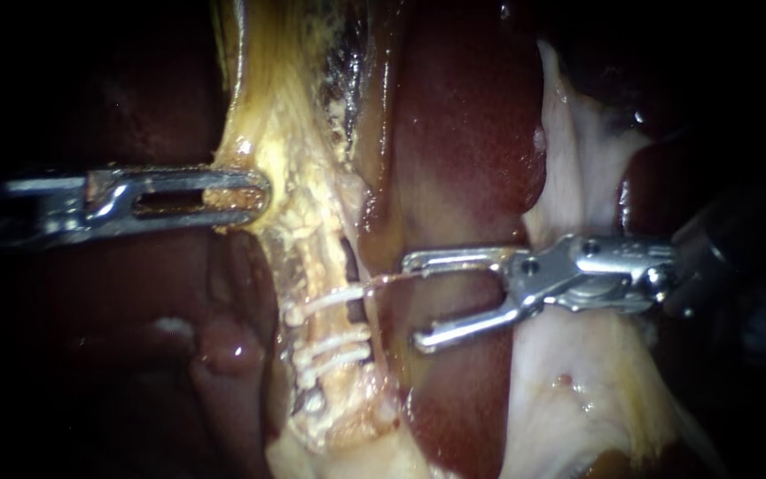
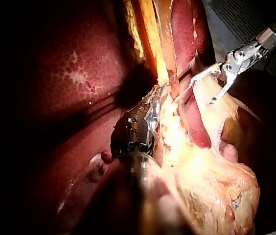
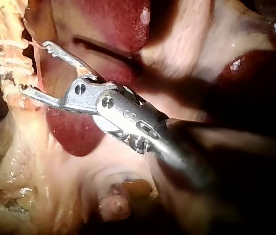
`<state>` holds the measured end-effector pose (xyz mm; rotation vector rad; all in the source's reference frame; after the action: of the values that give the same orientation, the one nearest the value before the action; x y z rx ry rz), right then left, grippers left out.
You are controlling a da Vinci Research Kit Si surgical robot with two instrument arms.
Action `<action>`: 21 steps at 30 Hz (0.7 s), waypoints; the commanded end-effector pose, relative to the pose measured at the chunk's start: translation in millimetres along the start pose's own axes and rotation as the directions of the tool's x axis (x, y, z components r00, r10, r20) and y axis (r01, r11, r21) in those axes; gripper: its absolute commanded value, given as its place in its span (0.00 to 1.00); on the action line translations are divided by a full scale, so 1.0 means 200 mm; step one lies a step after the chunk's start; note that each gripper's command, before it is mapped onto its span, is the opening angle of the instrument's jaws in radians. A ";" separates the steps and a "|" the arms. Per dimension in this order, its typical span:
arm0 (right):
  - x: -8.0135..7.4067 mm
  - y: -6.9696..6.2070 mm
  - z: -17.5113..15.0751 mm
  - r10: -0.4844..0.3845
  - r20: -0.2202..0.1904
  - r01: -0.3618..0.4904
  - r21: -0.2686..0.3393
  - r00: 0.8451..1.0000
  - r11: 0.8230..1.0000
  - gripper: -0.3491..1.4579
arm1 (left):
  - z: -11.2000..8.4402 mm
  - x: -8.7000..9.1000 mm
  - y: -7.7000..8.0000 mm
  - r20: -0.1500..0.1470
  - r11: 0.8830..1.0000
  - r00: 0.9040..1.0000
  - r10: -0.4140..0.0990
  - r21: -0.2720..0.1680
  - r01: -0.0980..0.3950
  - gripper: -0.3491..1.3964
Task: Going back third clip left tube
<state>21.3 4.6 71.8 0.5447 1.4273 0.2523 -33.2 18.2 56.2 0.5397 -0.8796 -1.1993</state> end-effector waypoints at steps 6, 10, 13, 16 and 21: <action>0.011 -0.001 -0.008 -0.070 -0.002 0.070 -0.007 0.998 0.998 0.52 | 0.004 0.003 0.001 0.006 1.000 1.000 -0.005 -0.007 0.005 0.00; 0.015 -0.002 -0.008 -0.090 -0.009 0.090 -0.007 0.996 0.996 0.52 | 0.010 0.008 0.002 -0.001 1.000 1.000 -0.010 -0.007 0.010 0.00; 0.016 -0.003 -0.007 -0.095 -0.011 0.095 -0.007 0.995 0.995 0.52 | 0.019 0.015 0.005 -0.019 1.000 1.000 -0.007 -0.013 0.007 0.00; 0.016 -0.004 -0.008 -0.101 -0.012 0.101 -0.007 0.995 0.995 0.52 | 0.029 0.020 0.009 -0.040 1.000 0.999 -0.005 -0.020 0.004 0.00; 0.016 -0.004 -0.008 -0.101 -0.012 0.101 -0.007 0.995 0.995 0.52 | 0.044 0.026 0.019 -0.067 1.000 0.998 -0.005 -0.031 0.003 0.00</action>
<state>20.1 5.8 68.6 0.4655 1.4614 0.1791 -37.7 15.3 66.1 0.5509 -0.8006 -1.1910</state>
